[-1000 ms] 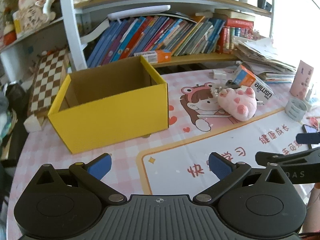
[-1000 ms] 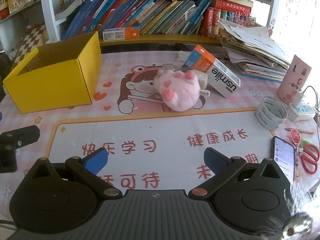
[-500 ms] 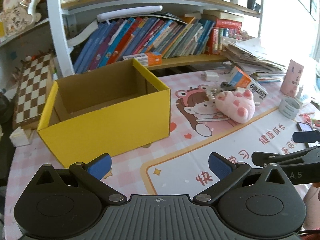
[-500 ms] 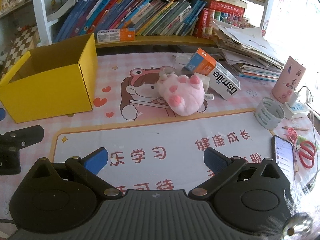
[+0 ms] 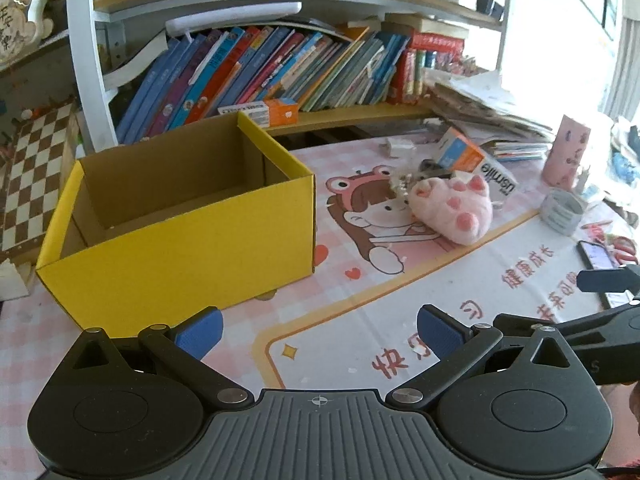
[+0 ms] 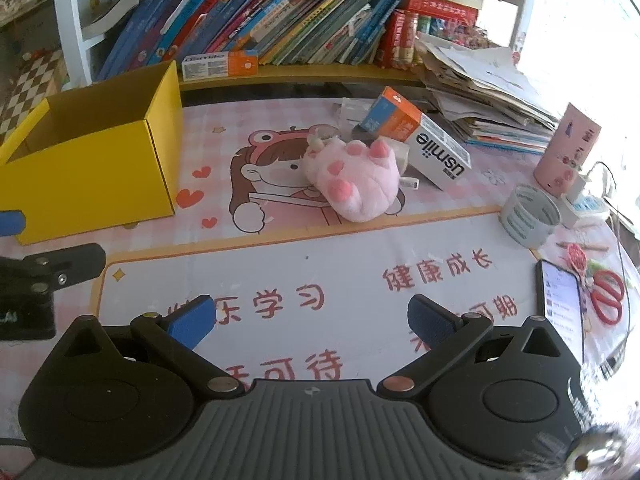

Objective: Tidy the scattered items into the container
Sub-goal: 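Move the left tool toward the pink plush while the right tool approaches the tape roll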

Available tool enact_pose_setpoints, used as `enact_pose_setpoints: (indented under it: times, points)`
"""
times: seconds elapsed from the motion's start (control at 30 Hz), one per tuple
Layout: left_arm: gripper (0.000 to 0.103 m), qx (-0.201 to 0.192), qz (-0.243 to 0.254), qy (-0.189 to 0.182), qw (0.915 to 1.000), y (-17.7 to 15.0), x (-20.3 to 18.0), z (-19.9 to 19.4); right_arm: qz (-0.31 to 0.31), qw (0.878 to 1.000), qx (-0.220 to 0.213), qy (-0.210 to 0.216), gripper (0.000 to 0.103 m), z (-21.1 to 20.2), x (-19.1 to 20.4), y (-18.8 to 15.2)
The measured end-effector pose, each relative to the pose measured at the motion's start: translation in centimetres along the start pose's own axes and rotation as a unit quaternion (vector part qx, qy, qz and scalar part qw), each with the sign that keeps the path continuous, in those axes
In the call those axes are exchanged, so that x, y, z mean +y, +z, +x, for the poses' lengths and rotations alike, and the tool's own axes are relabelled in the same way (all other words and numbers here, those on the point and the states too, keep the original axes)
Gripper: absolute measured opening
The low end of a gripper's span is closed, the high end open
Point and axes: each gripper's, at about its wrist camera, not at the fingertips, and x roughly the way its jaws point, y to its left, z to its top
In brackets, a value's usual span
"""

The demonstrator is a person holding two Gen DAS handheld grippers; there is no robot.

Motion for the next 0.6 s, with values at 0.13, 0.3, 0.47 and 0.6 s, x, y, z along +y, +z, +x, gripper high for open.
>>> enact_pose_setpoints:
  times: [0.13,0.3,0.47,0.6]
  points:
    - [0.103,0.006,-0.01,0.011,0.9999,0.9,-1.7,1.1,-0.012,1.0,-0.021,0.011,0.103,0.5,-1.6,1.0]
    - [0.103,-0.009,-0.011,0.021,0.9997,2.1,-4.6,1.8,-0.008,0.998,-0.046,0.036,0.103,1.8,-5.6,3.1]
    - [0.103,-0.004,-0.022,0.03,0.9993,3.0,-7.6,3.6,-0.014,0.997,-0.038,0.068,0.103,3.9,-9.0,4.2]
    - [0.103,0.004,-0.014,0.041,0.999,3.5,-9.9,5.2,-0.004,0.996,-0.026,0.09,0.103,5.6,-11.6,4.6]
